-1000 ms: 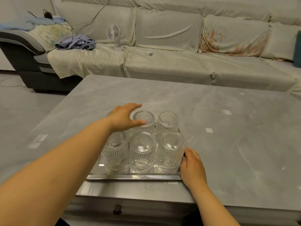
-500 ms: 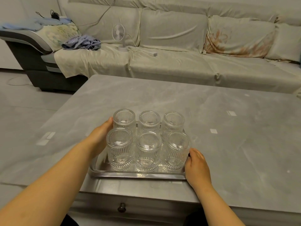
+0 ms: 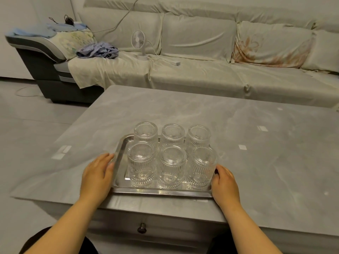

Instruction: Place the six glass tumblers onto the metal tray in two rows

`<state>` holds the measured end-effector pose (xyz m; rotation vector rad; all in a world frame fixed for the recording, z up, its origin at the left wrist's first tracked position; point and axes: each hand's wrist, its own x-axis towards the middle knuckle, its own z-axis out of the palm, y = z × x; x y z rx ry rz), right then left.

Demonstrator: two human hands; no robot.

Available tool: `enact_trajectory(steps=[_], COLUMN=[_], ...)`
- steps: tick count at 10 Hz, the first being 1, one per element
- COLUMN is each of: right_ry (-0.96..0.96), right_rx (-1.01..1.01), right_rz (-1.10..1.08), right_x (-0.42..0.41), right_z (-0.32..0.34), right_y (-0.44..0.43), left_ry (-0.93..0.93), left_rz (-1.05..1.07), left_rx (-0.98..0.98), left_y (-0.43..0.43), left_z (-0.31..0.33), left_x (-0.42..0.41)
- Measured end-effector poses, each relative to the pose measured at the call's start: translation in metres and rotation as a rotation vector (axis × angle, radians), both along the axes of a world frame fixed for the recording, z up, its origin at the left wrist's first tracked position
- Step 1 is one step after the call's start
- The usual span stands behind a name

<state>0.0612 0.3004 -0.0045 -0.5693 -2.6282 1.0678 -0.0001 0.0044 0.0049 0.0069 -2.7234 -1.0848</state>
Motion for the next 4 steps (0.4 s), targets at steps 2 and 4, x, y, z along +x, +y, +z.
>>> enact_trajectory(steps=[2, 4], right_ry=[-0.016, -0.018], right_rx=[0.043, -0.085], right_rz=[-0.119, -0.152], right_x=[0.007, 0.0124], right_z=[0.0031, 0.0063], right_y=[-0.0007, 0.0007], left_ry=[-0.143, -0.138], left_rz=[-0.072, -0.084], left_rx=[-0.296, -0.37], left_y=[-0.0255, -0.0257], left_z=[-0.016, -0.0185], left_x=[0.0106, 0.0091])
